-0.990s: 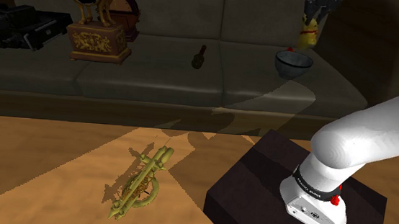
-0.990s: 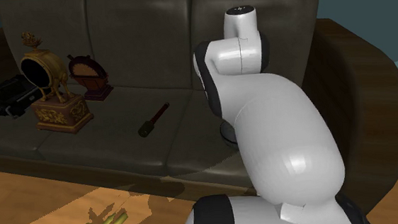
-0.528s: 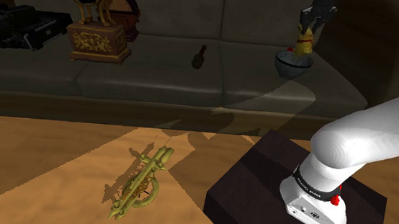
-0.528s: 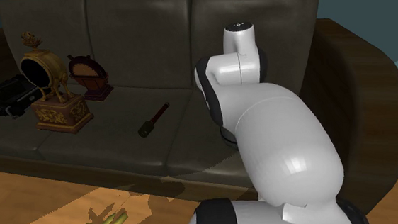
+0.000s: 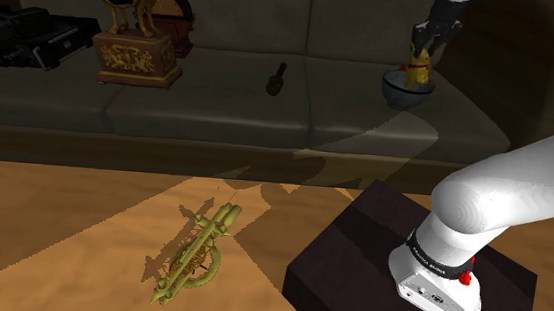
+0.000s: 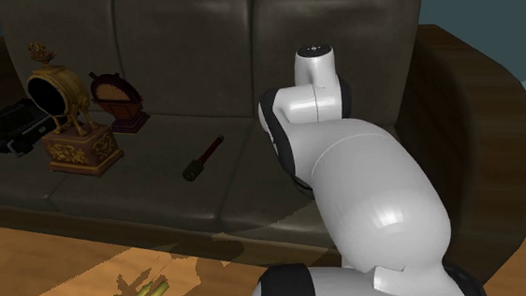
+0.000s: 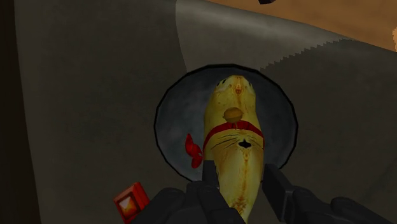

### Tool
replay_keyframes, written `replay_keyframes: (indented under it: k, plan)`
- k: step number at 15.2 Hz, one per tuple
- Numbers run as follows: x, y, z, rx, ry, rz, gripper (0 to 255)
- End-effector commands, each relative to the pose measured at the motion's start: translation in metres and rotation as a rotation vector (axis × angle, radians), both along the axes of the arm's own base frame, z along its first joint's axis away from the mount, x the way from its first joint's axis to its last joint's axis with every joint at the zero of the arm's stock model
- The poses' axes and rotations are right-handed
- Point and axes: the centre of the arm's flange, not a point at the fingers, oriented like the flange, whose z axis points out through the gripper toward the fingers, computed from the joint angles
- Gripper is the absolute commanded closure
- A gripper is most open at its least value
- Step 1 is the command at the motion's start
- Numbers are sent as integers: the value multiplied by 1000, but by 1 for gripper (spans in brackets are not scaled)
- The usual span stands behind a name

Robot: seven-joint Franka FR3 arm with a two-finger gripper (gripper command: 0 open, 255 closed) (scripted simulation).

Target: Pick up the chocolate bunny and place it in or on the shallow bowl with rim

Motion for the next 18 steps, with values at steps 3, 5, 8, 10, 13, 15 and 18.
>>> replay_keyframes:
  k: [3, 5, 8, 10, 13, 15, 18]
  plan:
    - [0, 0, 0, -1, -1, 0, 255]
    - [0, 0, 0, -1, -1, 0, 255]
    - [0, 0, 0, 0, -1, 0, 0]
    - [0, 0, 0, 0, -1, 0, 0]
    - [-4, 7, 25, -1, -1, 0, 0]
    - [-7, 13, 48, -1, -1, 0, 0]
    - [-7, 13, 48, 0, -1, 0, 0]
